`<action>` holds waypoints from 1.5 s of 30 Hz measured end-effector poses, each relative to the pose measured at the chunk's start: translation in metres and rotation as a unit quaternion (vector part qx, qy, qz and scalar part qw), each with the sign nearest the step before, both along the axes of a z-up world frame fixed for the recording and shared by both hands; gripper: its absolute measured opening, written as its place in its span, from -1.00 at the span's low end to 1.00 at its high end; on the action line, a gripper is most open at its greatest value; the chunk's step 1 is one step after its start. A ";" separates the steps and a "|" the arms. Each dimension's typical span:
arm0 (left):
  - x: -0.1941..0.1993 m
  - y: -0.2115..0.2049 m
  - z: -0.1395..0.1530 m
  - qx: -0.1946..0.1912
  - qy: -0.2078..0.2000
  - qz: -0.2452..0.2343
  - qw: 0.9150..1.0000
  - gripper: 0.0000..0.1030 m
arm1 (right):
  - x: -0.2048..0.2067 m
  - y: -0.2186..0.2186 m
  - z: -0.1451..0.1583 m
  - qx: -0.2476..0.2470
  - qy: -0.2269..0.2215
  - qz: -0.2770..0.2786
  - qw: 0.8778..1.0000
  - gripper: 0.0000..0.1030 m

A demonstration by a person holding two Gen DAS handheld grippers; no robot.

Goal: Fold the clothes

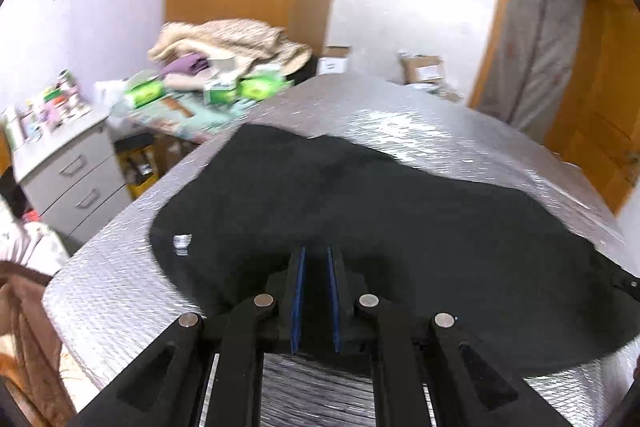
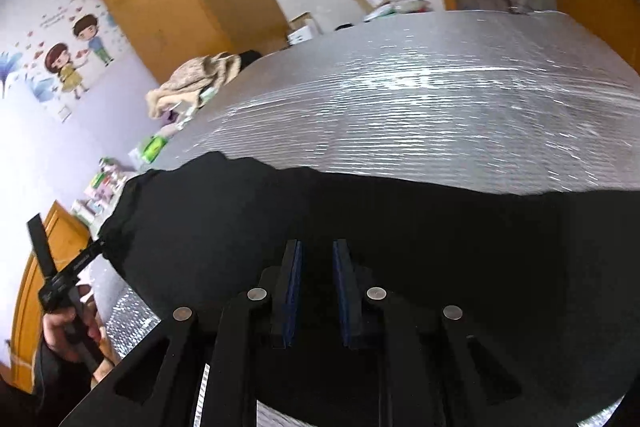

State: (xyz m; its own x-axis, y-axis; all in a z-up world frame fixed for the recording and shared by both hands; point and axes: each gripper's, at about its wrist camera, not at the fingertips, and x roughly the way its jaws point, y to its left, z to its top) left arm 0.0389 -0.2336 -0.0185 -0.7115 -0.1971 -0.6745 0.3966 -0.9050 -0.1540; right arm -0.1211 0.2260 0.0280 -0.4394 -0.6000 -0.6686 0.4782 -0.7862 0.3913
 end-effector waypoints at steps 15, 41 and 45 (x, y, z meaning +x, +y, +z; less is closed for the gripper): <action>-0.022 -0.044 -0.002 0.044 0.000 0.007 0.999 -0.79 | -0.024 -0.041 -0.006 0.007 -0.008 0.025 1.000 -0.66; -0.084 -0.055 0.023 0.077 0.032 -0.051 0.995 -0.69 | -0.026 -0.051 -0.010 -0.011 -0.028 0.008 1.000 -0.67; -0.101 -0.058 0.021 0.070 0.014 -0.043 0.997 -0.69 | -0.029 -0.050 -0.006 -0.023 -0.023 -0.006 0.999 -0.67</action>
